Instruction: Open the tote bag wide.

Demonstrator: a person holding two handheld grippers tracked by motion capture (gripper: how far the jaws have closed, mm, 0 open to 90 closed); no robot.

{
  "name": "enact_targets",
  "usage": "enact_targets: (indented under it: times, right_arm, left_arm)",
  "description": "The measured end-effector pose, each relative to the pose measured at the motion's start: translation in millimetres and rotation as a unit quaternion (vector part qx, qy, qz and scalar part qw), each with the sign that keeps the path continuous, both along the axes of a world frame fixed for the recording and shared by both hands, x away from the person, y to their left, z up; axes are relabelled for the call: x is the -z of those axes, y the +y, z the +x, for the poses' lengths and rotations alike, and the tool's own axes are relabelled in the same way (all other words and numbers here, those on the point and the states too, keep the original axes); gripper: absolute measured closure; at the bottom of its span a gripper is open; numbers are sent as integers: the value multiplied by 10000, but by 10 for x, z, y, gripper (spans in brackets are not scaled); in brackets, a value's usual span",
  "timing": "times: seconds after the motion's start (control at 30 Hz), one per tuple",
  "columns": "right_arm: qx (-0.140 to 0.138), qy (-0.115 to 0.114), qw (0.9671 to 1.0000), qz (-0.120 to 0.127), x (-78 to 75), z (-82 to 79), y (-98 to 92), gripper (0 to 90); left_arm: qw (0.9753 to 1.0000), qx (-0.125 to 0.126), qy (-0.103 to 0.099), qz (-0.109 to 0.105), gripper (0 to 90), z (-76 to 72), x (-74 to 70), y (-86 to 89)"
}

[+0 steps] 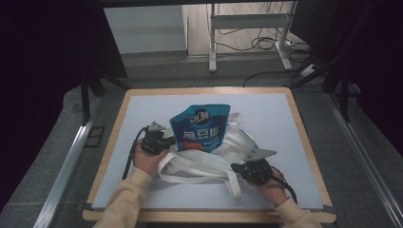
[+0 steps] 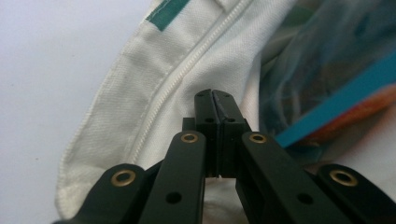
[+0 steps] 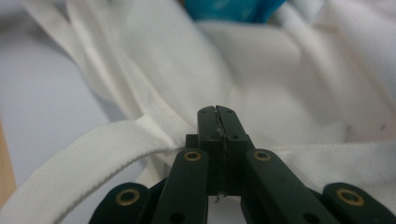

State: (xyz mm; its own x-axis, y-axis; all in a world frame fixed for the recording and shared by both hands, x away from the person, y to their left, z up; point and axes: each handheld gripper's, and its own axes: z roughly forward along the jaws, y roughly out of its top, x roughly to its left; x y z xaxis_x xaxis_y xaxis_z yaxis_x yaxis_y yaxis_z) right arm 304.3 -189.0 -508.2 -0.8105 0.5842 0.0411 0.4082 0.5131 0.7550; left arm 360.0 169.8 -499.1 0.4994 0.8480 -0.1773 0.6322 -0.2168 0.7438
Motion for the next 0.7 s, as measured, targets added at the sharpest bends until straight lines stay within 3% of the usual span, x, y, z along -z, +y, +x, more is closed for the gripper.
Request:
enact_targets:
  times: [0.13,0.37,0.47,0.7]
  right_arm:
    - [-30,58,9999,-136,97,-30,9,888]
    - [0,-7,10000,-76,44,-15,7,887]
    - [87,-130,9997,161,-84,19,-29,887]
    - [409,-414,9973,456,-365,147,-146,888]
  left_arm:
    - [10000,-3,34,-1,890,19,14,-3]
    - [10000,19,-80,-3,890,-42,-45,10]
    - [9997,25,-219,-77,889,-127,-140,57]
    - [9991,150,-357,-172,890,-302,-299,129]
